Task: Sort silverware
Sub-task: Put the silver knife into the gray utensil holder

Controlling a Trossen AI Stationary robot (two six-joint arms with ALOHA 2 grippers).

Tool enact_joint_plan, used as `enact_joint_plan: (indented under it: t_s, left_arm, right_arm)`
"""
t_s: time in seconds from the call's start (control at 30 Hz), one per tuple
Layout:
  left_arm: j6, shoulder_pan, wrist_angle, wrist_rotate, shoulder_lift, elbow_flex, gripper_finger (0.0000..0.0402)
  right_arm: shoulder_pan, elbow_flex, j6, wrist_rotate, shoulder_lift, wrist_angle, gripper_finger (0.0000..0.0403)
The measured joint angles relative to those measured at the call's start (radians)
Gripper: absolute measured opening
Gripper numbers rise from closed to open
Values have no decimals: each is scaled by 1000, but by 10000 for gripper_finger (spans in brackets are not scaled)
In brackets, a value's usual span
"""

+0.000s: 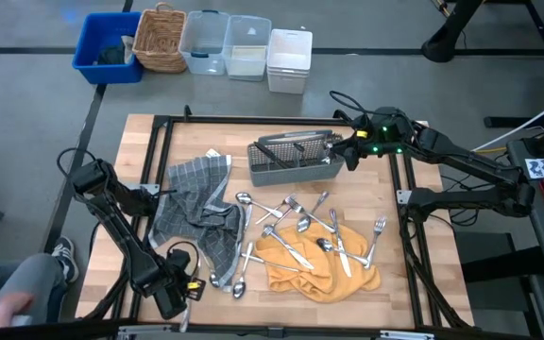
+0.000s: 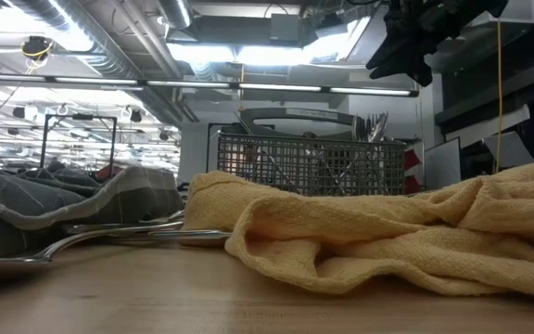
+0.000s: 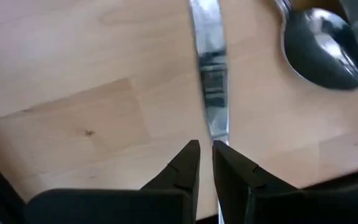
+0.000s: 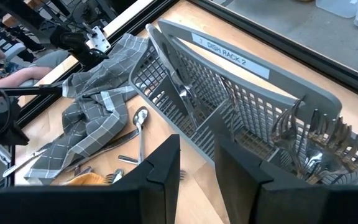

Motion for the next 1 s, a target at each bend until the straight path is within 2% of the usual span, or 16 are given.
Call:
enact_joint_plan:
  t_s: [0.23, 0.6, 1.0]
  left_arm:
    - [58, 2, 106, 1, 0, 0, 42]
    - [63, 2, 120, 15, 65, 2, 121]
    - [63, 3, 169, 16, 137, 2, 112]
  right_arm:
    - [0, 0, 0, 0, 0, 0, 101]
    - [0, 0, -1, 0, 0, 0, 101]
    - [0, 0, 0, 0, 0, 0, 101]
